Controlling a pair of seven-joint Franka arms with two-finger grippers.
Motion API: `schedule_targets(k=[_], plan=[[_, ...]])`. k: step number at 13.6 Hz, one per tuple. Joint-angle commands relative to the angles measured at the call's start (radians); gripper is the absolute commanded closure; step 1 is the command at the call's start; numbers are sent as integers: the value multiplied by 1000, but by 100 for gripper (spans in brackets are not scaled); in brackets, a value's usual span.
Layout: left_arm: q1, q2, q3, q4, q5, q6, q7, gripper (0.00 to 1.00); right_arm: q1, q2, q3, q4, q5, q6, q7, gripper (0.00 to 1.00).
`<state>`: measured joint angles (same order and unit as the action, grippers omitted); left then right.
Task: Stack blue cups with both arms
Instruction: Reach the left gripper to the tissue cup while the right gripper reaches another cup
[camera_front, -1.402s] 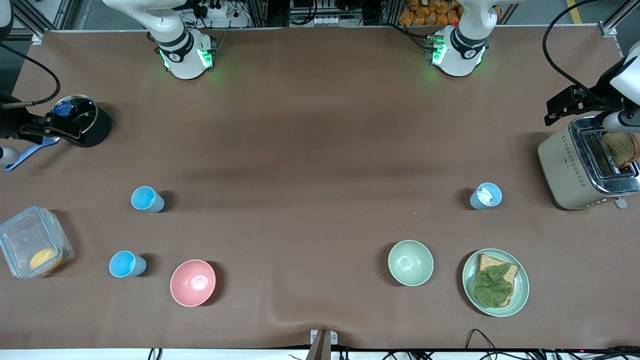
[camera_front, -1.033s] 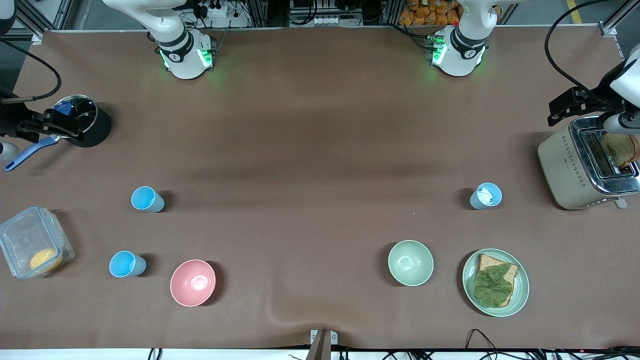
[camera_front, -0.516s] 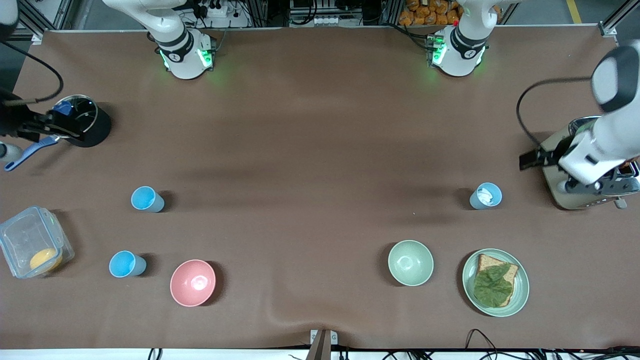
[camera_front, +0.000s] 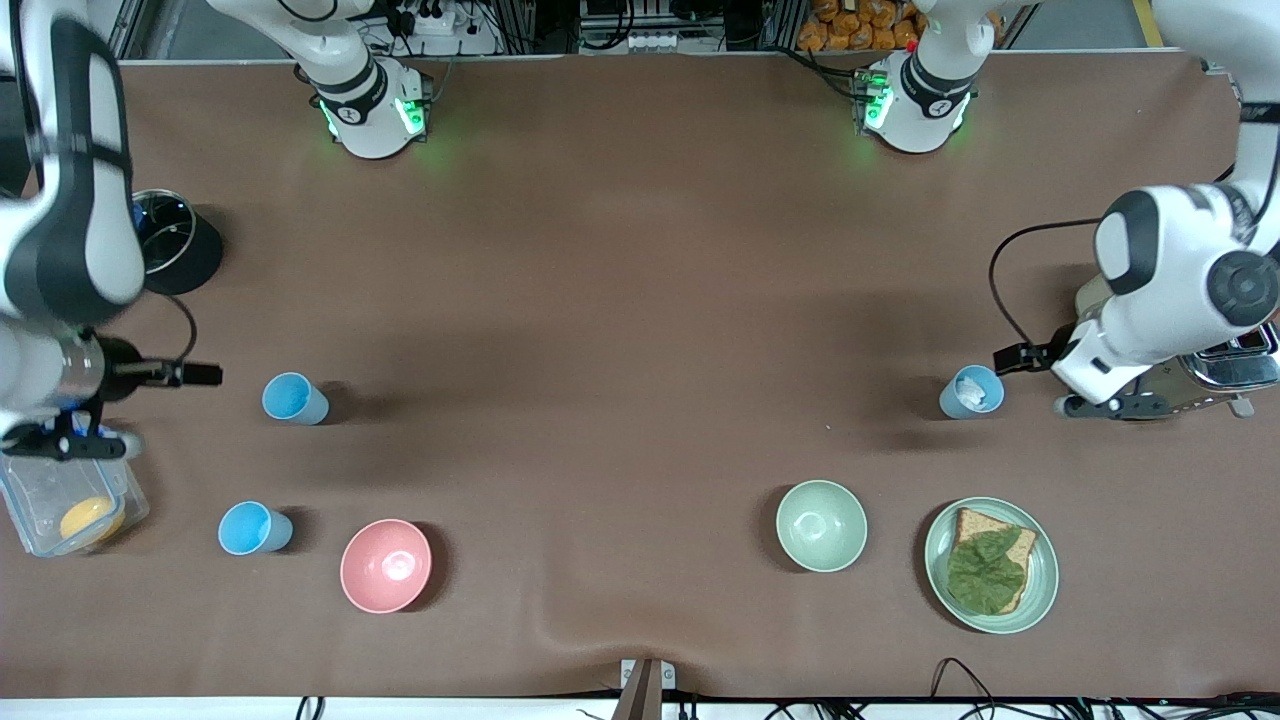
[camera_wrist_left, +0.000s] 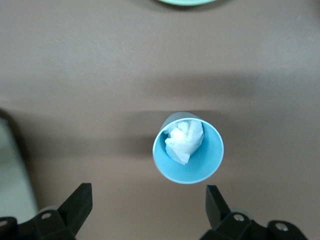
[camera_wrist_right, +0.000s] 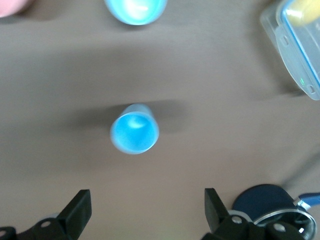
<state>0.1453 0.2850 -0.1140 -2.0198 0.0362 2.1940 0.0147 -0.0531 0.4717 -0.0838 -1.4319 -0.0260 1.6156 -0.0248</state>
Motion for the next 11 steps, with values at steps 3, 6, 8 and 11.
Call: schedule_targets(k=[3,6,8,11], plan=[[0,114,-3,9,16,140,7,13,-82,62,16,-124,17,163,-3,0],[4,151,-4,15,16,176,5,54,-73,58,22,-228,40,291,-3,0],[-1,158,-4,15,16,177,5,100,-47,67,22,-229,63,340,-3,0],[2,160,-7,18,14,177,5,100,-28,76,22,-275,63,395,-3,0]])
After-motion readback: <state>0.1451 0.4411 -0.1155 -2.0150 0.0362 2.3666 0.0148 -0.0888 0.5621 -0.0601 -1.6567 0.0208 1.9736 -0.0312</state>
